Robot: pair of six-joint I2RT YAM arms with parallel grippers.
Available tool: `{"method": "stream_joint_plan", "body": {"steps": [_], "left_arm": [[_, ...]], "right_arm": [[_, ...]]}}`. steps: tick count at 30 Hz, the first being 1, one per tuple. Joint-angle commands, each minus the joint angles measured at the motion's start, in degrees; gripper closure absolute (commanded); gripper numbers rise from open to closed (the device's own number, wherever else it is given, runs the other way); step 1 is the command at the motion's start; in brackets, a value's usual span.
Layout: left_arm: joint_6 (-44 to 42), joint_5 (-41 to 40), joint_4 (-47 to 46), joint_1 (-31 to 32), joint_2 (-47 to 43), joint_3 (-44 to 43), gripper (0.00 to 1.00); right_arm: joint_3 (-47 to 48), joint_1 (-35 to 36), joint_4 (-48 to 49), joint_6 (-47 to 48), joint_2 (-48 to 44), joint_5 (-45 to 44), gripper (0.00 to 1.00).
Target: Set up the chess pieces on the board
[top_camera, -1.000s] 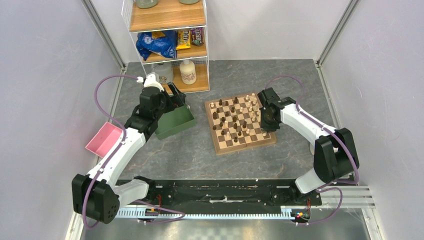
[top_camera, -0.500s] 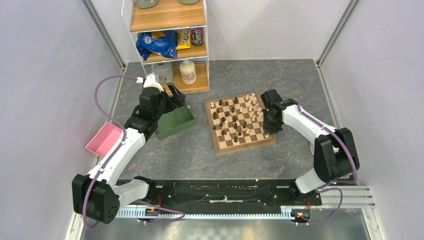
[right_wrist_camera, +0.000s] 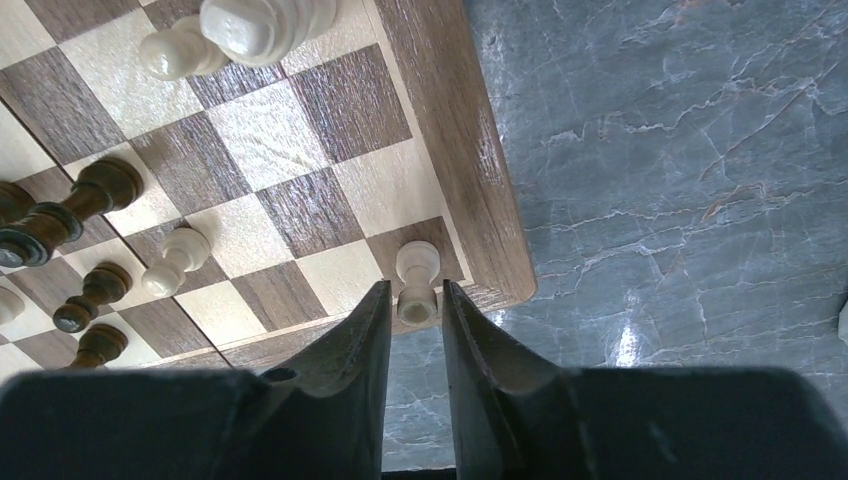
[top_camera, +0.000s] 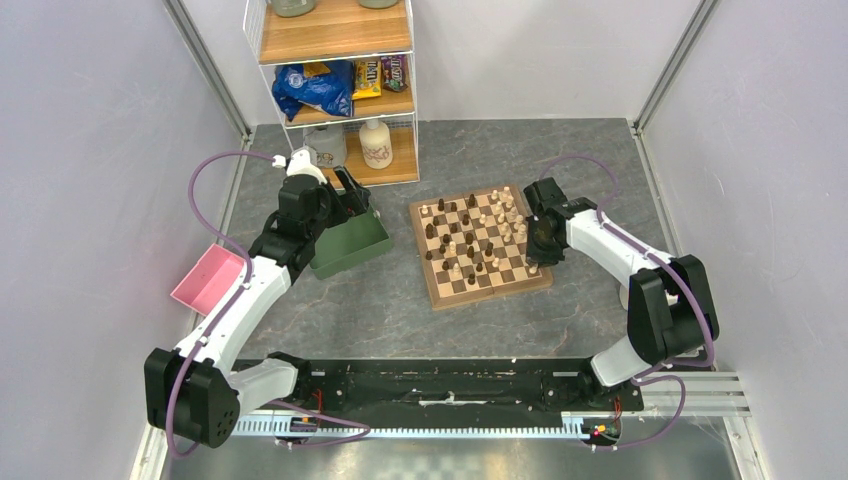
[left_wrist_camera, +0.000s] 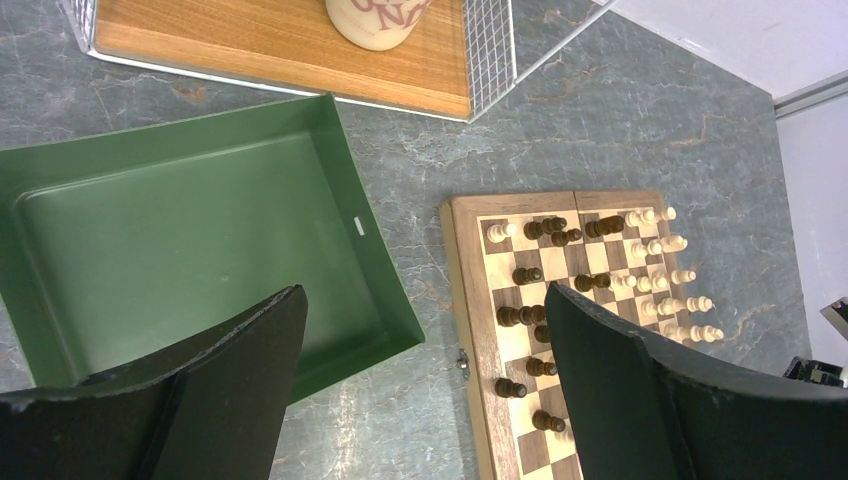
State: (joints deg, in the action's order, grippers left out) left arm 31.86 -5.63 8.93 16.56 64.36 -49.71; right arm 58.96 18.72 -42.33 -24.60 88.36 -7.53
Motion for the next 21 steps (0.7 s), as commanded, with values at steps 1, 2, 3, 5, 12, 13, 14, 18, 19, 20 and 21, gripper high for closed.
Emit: {"method": "stream_joint_plan", "body": {"steps": [1, 2, 3, 5, 12, 13, 14, 18, 19, 20, 21], "left_arm": [[-1.1, 0.8, -1.7, -0.4, -0.5, 0.1, 0.04], [-1.1, 0.8, -1.7, -0.4, -0.5, 0.2, 0.04], [-1.1, 0.9, -1.8, -0.4, -0.4, 0.2, 0.04], [-1.0, 1.0, -1.8, -0.4, -0.4, 0.1, 0.04], [-0.8, 1.3, -2.0, -0.5, -0.6, 0.3, 0.04], [-0.8, 1.3, -2.1, -0.5, -0.6, 0.3, 0.04], [-0.7, 1.3, -2.1, -0.5, -0.6, 0.4, 0.04], [-0.5, 1.5, -2.6, -0.5, -0.3, 0.6, 0.04], [-0.6, 1.5, -2.6, -0.6, -0.2, 0.6, 0.04], [-0.6, 1.5, -2.6, -0.6, -0.2, 0.5, 0.04], [-0.6, 1.6, -2.6, -0.6, -0.1, 0.5, 0.04]], "right_arm": [[-0.4, -0.2, 0.9, -0.1, -0.5, 0.7, 0.65], [-0.1, -0.2, 0.8, -0.2, -0.7, 0.7, 0.61], [0.3, -0.2, 0.6, 0.0, -0.9, 0.7, 0.60], [1.3, -0.2, 0.1, 0.3, -1.3, 0.4, 0.58], [8.6, 0.1, -2.1, 2.3, -5.7, 2.2, 0.47], [9.6, 0.4, -2.1, 2.3, -6.0, 2.6, 0.47], [10.6, 0.9, -2.1, 2.2, -6.1, 3.4, 0.46], [14.8, 5.4, -1.4, 2.3, -3.5, 6.7, 0.47], [15.6, 7.0, -1.1, 2.3, -2.4, 7.2, 0.47], [16.7, 8.4, -0.7, 2.1, -1.3, 7.3, 0.48], [17.7, 9.8, -0.5, 2.3, 0.2, 7.3, 0.49]]}}
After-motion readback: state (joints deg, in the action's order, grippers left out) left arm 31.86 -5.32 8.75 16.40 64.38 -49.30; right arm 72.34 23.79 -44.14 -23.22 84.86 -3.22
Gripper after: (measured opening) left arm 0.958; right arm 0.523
